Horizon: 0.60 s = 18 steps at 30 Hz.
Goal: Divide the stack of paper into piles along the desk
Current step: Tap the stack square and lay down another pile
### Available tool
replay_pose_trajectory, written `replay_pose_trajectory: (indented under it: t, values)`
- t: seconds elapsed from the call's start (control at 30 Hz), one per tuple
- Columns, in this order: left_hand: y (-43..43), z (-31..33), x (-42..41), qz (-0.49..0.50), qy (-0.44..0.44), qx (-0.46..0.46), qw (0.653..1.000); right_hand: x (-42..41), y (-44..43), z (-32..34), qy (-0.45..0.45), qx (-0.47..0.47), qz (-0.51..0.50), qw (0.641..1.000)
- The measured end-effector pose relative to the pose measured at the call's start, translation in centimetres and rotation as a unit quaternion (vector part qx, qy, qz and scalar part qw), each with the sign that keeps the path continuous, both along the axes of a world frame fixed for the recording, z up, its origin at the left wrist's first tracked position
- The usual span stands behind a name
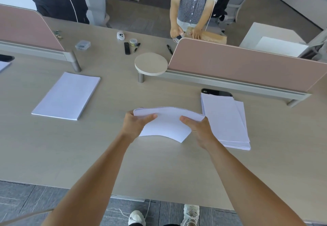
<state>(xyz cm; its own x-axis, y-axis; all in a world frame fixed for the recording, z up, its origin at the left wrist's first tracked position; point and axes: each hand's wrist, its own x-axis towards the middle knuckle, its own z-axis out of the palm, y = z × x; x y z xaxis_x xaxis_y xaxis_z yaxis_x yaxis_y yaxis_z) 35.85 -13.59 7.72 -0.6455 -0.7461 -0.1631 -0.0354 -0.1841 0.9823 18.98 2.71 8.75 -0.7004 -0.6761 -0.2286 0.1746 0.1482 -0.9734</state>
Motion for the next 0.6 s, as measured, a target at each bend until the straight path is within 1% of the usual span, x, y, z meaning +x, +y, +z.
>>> replay_pose_trajectory:
  t: [0.17, 0.3, 0.4, 0.5, 0.6]
  values:
    - [-0.2, 0.6, 0.2, 0.021, 0.012, -0.009, 1.0, -0.2, -0.1, 0.7, 0.012, -0.017, 0.011, 1.0]
    - [-0.4, -0.8, 0.9, 0.011, -0.025, -0.016, 0.999, -0.2, 0.4, -0.4, 0.012, 0.019, 0.044, 0.999]
    - [0.1, -1.7, 0.9, -0.01, -0.031, -0.014, 0.999, 0.2, 0.6, -1.6, 0.004, 0.033, 0.026, 0.999]
    - [0.7, -1.6, 0.6, 0.011, -0.018, 0.009, 1.0, 0.7, 0.3, -1.7, -0.004, 0.012, 0.006, 1.0]
    - [0.3, -1.2, 0.4, 0.025, -0.001, 0.015, 1.0, 0.6, 0.0, -1.0, 0.002, -0.012, 0.014, 1.0]
